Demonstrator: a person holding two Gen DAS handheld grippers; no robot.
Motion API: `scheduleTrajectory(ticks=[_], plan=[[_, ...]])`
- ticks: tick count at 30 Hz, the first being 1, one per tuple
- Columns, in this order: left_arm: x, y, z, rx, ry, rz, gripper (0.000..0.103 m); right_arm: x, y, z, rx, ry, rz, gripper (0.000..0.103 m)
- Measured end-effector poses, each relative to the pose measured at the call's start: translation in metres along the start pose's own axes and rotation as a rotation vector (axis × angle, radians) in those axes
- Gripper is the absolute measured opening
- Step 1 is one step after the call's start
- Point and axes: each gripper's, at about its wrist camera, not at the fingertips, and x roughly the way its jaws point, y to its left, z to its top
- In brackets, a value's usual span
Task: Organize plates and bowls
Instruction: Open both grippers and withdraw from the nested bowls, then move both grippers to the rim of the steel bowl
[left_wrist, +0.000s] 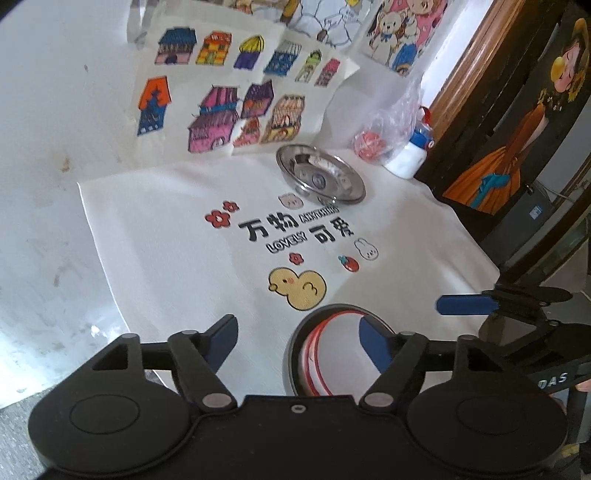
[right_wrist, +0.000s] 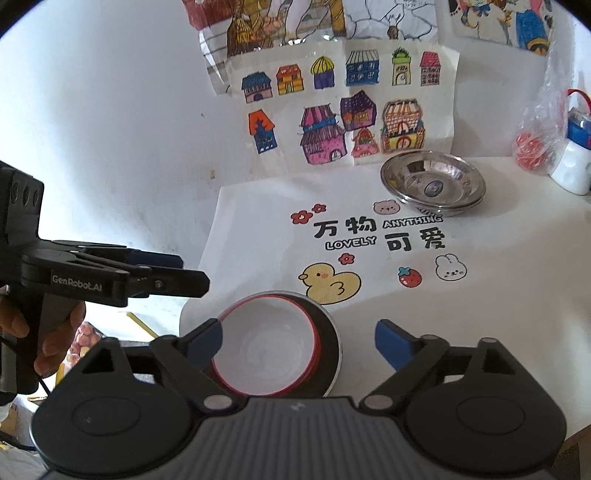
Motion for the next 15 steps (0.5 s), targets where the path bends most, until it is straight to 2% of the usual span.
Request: scheduleTrajectory(ticks=[4, 7, 10, 15], plan=[[-0.008, 0.001, -0.002, 0.001, -0.042, 0.021, 0.087, -0.007, 0.002, -0.004, -0.002, -0.024, -0.02, 0.1], [-0.013, 0.003, -0.005, 0.003, -0.06, 0.039, 0.089, -0.014, 0.003, -0.007, 0.0, -0.046, -0.031, 0.102], [-0.019, 0.006, -0.008, -0.002, -0.085, 0.056, 0.098, -0.023, 0.005, -0.014, -0.007, -0.097, -0.069, 0.103], [-0.028, 0.009, -0.019, 0.015, -0.139, 0.109, 0.102, -0.032, 0.005, -0.031, -0.009, -0.164, -0.134, 0.103]])
